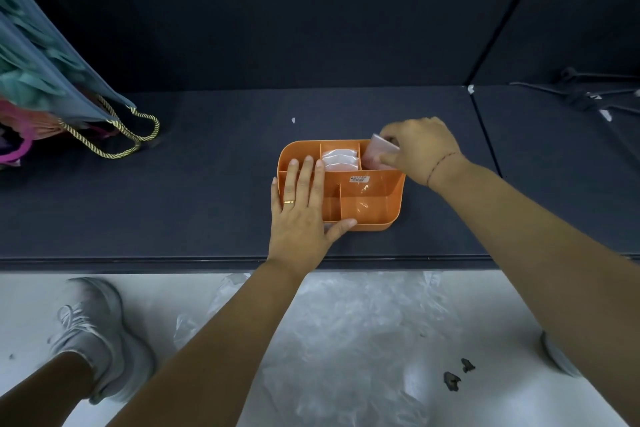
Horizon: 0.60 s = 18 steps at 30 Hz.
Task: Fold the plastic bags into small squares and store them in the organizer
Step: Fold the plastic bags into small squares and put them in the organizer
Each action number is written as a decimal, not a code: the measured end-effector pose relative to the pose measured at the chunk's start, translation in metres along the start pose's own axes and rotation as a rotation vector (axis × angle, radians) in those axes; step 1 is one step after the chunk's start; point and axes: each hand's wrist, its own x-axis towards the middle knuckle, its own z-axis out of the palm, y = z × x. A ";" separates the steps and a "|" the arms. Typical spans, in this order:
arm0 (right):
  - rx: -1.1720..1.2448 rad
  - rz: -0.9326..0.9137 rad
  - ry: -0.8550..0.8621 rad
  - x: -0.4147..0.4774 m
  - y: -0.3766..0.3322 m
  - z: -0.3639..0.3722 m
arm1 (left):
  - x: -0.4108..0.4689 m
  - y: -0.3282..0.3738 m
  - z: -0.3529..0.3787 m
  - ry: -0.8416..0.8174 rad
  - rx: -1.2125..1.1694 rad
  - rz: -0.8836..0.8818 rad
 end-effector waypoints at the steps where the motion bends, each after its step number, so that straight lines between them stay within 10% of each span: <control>1: 0.060 0.014 0.035 -0.001 0.004 -0.004 | 0.000 0.000 0.000 0.000 0.000 -0.002; 18: 0.159 0.213 0.162 -0.008 0.005 0.015 | 0.001 0.003 0.005 0.029 0.006 -0.028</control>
